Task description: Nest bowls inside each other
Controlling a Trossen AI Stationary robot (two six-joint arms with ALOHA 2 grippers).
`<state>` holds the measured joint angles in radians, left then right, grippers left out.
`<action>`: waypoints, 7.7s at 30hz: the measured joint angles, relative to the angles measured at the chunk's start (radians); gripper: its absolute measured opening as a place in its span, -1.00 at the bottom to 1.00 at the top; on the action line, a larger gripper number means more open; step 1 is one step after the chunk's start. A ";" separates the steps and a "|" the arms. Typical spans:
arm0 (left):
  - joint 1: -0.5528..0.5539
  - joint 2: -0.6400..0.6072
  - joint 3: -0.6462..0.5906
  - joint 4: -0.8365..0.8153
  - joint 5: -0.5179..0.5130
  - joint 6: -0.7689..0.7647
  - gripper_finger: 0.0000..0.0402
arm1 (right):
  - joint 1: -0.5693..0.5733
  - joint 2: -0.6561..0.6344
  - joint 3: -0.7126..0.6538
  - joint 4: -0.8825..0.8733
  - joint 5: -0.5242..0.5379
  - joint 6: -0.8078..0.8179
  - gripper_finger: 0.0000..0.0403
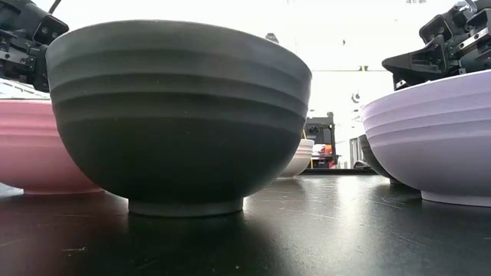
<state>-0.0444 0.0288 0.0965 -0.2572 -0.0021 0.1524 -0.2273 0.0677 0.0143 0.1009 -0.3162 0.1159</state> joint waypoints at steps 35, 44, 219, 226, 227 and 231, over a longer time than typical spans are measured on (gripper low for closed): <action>0.000 0.000 0.000 0.037 -0.051 0.226 -0.81 | 0.000 0.000 0.000 0.000 0.000 0.032 -1.00; 0.000 0.003 0.000 0.120 -0.026 -0.018 -0.81 | 0.000 0.000 0.000 0.035 0.000 0.083 -1.00; 0.000 0.370 0.556 -0.063 -0.224 -0.133 0.56 | -0.229 1.010 0.696 -1.061 0.208 0.130 0.34; 0.000 0.370 0.556 -0.063 -0.224 -0.130 0.56 | -0.229 1.010 0.674 -1.028 0.210 0.133 0.21; 0.000 0.370 0.556 -0.063 -0.224 -0.130 0.56 | -0.229 1.010 0.674 -1.028 0.210 0.132 0.19; 0.000 0.370 0.556 -0.062 -0.224 -0.130 0.56 | -0.229 1.010 0.674 -1.024 0.210 0.125 0.09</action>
<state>-0.0444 0.3992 0.6525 -0.3195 -0.2264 0.0223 -0.4564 1.0779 0.6888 -0.9236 -0.1059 0.2410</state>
